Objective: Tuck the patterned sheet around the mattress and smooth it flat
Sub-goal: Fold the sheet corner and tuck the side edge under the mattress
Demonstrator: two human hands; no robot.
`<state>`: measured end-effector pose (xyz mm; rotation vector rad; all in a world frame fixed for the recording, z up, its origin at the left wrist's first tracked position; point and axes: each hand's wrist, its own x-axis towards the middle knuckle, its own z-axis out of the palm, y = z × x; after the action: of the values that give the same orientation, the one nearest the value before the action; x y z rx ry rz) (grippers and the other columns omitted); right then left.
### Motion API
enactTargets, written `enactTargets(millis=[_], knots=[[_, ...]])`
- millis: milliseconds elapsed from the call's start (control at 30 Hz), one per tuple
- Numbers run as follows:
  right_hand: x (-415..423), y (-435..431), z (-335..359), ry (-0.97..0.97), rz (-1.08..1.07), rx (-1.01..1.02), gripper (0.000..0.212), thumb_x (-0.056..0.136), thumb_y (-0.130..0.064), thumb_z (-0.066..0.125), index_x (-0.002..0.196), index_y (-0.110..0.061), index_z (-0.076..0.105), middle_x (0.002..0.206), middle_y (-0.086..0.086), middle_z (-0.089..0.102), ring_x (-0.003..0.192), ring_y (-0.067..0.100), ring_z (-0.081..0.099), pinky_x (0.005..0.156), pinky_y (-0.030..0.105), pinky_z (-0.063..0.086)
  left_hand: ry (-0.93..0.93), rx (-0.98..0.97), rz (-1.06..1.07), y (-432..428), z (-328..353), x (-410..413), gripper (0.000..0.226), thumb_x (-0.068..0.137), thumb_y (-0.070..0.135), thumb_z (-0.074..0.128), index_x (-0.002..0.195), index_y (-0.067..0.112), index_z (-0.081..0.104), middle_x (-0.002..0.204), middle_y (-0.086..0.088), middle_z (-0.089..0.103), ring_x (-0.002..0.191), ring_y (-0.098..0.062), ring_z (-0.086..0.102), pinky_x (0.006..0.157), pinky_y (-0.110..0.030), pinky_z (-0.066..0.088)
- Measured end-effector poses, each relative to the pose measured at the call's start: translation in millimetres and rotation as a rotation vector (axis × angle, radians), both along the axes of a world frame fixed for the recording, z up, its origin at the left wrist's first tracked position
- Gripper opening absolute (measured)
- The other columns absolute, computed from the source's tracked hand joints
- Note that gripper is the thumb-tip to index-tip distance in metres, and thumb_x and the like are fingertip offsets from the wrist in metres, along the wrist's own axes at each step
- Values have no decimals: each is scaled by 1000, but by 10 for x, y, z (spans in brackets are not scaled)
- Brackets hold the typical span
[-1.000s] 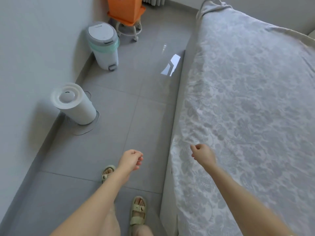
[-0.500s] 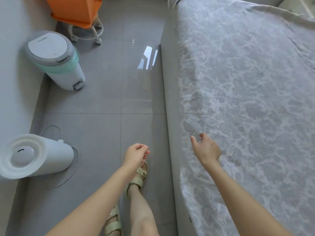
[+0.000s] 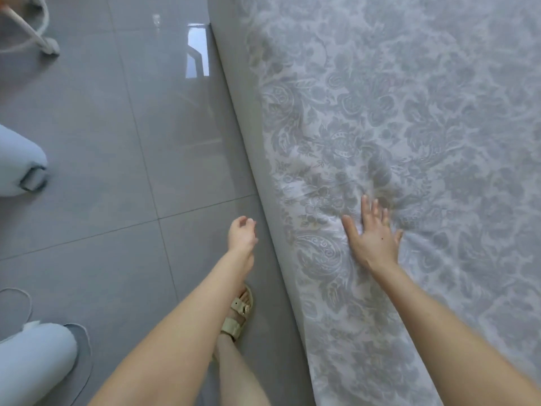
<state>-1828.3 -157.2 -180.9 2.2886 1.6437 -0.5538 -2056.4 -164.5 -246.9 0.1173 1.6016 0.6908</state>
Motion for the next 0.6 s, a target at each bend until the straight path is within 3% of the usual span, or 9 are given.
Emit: enactTargets(millis=[100,200,233,300,400,500,600], knots=[[13,-38,-169,9,-10,41,73,86,-73,11,147,-39,-10,159,-5,-6,146,18,-8,114,56,-7,-83,-12,4,410,-139,206,46,100,29,41,141,10,38,141,-3,46,124,-20,47,101,-31,40],[7,-28,-208,3,-26,79,77,77,-75,2,144,-40,-13,159,-6,-6,146,17,-9,113,54,-9,-227,-21,-151,668,-82,411,53,94,50,45,135,17,50,135,-1,55,127,-21,49,99,-37,38],[0,-32,-196,7,-30,80,77,77,-76,2,144,-40,-14,159,-6,-6,146,17,-9,113,53,-9,-266,-27,-192,689,-28,456,52,92,50,47,133,19,53,133,-6,57,122,-24,54,92,-37,45],[-20,-39,-140,26,-36,63,77,81,-78,8,146,-39,-10,159,-5,-6,146,17,-10,113,53,-9,-258,-17,-231,647,66,486,43,95,39,48,131,17,52,115,-18,65,88,-23,64,72,-33,49],[-63,-25,-24,71,-69,23,71,90,-67,22,149,-35,-2,159,-3,-4,146,17,-9,115,52,-7,-162,30,-371,526,189,324,26,94,17,52,117,5,58,75,-5,61,50,-11,53,51,-25,43],[-194,-51,215,160,-137,48,65,96,-52,35,150,-25,13,159,1,8,146,19,3,118,47,6,-125,108,-483,450,305,35,9,91,8,56,86,8,63,66,0,64,38,-2,56,40,-15,33],[-503,-189,511,211,-157,158,58,96,-48,41,146,-18,32,153,2,31,142,16,25,112,37,26,-134,92,-491,410,465,-217,18,93,6,55,75,11,58,51,6,64,40,0,57,42,-12,42]])
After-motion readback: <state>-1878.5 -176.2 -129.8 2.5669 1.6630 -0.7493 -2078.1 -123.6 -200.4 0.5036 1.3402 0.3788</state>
